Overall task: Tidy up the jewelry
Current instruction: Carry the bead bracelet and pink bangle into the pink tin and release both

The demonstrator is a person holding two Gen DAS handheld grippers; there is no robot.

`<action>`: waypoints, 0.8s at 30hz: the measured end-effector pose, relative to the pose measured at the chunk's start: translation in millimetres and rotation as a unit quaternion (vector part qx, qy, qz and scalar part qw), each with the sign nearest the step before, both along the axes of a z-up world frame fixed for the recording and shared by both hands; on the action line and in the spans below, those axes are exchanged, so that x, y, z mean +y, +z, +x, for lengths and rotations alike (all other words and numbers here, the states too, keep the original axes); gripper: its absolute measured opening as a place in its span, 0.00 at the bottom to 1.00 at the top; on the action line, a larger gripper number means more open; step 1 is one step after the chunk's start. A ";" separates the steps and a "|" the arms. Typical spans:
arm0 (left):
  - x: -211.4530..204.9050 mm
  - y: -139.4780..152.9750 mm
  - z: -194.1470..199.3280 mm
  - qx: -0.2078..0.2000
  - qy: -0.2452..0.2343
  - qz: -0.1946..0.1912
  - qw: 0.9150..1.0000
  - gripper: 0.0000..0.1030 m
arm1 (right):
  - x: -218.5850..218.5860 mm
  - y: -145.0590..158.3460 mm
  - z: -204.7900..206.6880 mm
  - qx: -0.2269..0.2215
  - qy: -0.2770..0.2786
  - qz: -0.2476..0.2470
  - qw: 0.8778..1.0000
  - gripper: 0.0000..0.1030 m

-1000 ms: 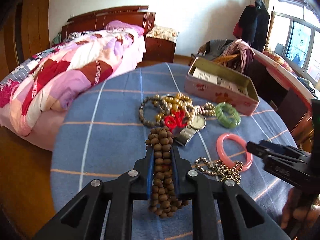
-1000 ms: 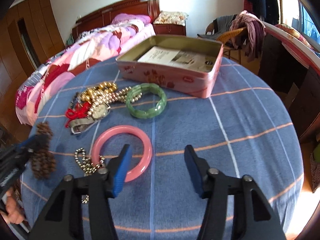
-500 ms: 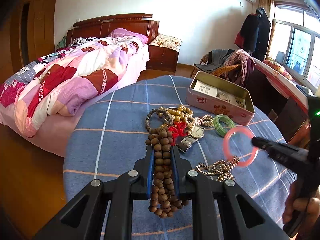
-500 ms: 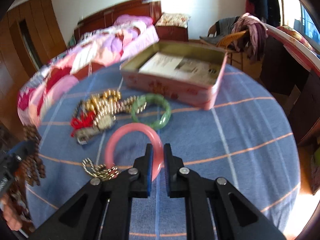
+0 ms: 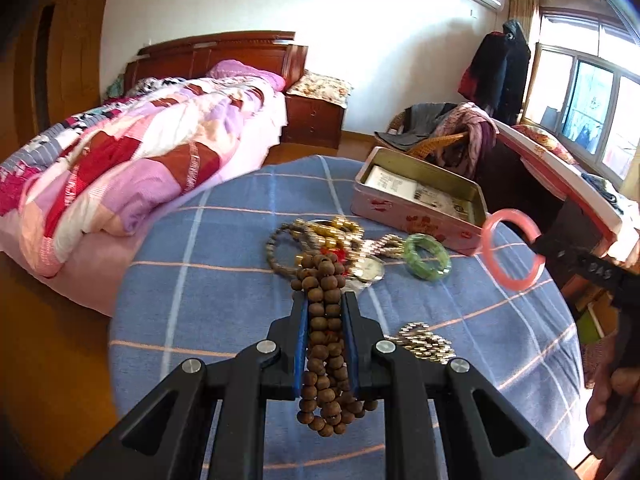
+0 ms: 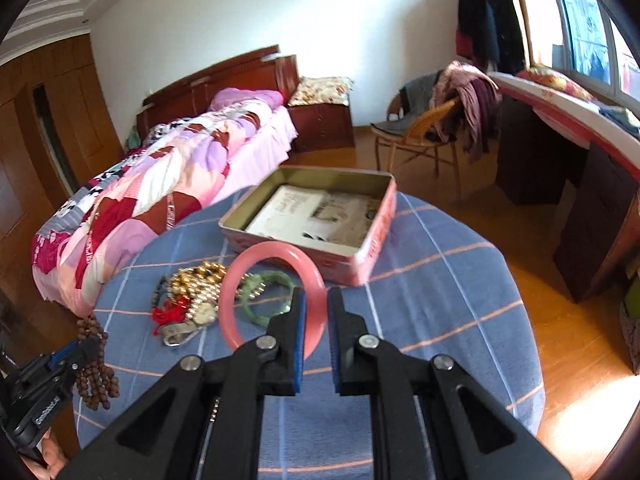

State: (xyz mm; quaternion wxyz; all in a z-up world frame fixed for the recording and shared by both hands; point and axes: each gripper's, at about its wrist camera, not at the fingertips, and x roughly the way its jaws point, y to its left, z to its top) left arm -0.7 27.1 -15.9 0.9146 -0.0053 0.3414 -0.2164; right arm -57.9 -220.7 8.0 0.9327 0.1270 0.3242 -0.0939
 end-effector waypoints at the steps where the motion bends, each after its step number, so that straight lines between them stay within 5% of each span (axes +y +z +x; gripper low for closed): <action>1: -5.1 -1.1 0.5 0.002 -0.007 -0.001 1.000 0.15 | -2.2 -2.8 1.0 0.003 -0.001 0.005 1.000 0.13; 5: -33.2 1.6 8.3 -0.006 -0.038 0.004 0.999 0.15 | -8.8 -1.3 11.3 -0.002 -0.001 0.007 1.000 0.13; 15: -97.2 45.6 82.4 -0.059 -0.073 -0.064 0.993 0.15 | -49.2 16.4 75.9 -0.056 -0.056 0.008 0.997 0.13; 24: -152.4 24.8 153.2 -0.030 -0.090 -0.069 0.993 0.15 | -62.9 -15.0 123.3 -0.025 -0.082 -0.008 0.996 0.13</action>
